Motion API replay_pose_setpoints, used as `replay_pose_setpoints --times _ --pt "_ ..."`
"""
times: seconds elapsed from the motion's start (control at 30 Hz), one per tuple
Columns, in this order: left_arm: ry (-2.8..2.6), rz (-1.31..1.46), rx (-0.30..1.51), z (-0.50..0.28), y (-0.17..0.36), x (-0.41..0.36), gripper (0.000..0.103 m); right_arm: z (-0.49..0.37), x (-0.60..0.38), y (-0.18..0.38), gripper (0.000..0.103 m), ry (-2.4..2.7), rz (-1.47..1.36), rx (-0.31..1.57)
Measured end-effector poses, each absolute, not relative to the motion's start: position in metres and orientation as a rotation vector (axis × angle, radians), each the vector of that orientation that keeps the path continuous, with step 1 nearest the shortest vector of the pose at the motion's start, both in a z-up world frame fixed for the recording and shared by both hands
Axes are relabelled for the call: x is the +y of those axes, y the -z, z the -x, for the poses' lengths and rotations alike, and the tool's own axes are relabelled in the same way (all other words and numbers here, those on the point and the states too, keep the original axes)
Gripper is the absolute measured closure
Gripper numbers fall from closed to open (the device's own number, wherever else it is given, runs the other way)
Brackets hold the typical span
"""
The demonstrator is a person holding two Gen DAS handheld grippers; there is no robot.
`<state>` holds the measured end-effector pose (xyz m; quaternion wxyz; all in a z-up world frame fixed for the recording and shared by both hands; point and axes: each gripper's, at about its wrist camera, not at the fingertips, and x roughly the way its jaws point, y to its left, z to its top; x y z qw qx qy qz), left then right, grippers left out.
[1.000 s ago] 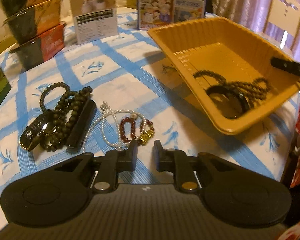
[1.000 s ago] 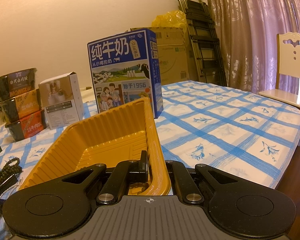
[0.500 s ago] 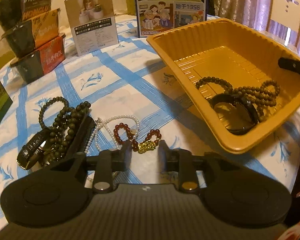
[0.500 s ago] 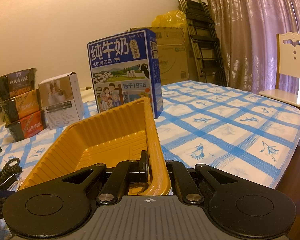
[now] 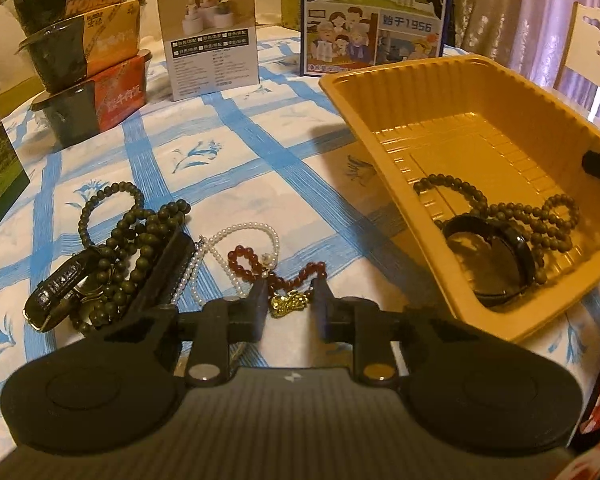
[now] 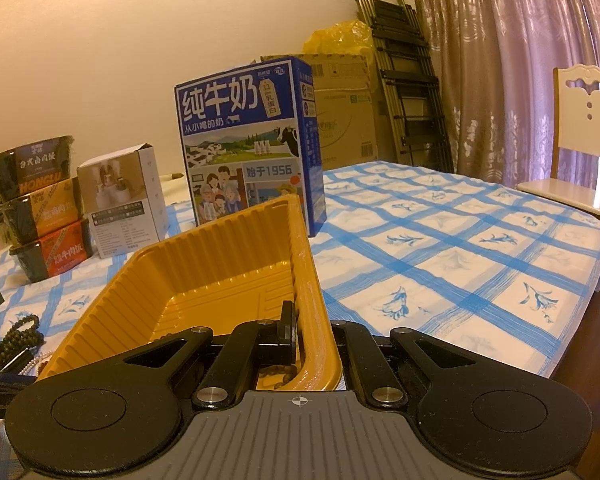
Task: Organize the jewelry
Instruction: 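Grasp the red bead bracelet by its gold charm with the left tool, then carry the red bead bracelet into the tray and open the left tool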
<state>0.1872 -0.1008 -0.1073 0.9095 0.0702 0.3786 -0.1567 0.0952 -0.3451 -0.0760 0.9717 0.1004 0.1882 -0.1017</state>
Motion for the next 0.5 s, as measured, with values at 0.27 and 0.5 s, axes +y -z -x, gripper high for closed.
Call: replay_pose_setpoints --times 0.27,0.5 --pt "0.382 -0.153 0.805 -0.159 0.099 -0.088 0.086 -0.095 -0.345 0.076 0.099 0.206 -0.203 0.38" --pt "0.433 -0.119 0.768 -0.132 0.067 -0.077 0.086 -0.095 -0.345 0.076 0.099 0.205 -0.201 0.379"
